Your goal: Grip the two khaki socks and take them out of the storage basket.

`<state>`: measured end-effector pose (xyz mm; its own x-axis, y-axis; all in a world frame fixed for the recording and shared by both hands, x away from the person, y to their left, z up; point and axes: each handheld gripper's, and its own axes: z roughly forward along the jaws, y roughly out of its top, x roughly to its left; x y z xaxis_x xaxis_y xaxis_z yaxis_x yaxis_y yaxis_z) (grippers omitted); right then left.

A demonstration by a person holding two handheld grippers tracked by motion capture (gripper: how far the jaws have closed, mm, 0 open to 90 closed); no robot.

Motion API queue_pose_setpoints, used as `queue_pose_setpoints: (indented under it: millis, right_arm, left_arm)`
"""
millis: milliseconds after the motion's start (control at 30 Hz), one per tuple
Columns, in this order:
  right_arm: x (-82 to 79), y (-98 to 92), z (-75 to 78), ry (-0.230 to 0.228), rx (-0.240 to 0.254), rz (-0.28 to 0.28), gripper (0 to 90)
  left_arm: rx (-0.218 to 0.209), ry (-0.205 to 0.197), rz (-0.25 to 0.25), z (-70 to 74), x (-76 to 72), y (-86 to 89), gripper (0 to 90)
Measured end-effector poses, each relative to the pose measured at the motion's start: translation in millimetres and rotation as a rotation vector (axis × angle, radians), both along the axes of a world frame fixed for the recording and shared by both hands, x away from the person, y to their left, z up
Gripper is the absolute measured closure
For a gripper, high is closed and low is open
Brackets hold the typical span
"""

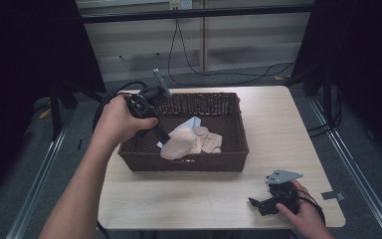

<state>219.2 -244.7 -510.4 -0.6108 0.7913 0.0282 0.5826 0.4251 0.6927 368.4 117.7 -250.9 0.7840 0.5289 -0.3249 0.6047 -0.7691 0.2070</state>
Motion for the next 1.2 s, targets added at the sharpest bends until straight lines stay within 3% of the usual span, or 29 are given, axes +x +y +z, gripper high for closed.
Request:
queue_pose_setpoints:
  millis: [300,667,1200]
  right_arm:
    - [0.1,0.0,-0.1,0.001,0.003,0.002,0.0]
    - [0.1,-0.1,-0.2,-0.001,0.002,0.003,0.0]
    - [-0.2,-0.1,-0.1,0.004,0.001,0.003,0.0]
  left_arm:
    - [-0.006,-0.005,-0.038,-12.5,-11.4,-2.4,85.2]
    - [0.033,-0.003,-0.053,-48.6,-18.5,-7.0,85.1]
    - [0.051,0.019,-0.076,-98.1,-27.4,-16.3,84.9]
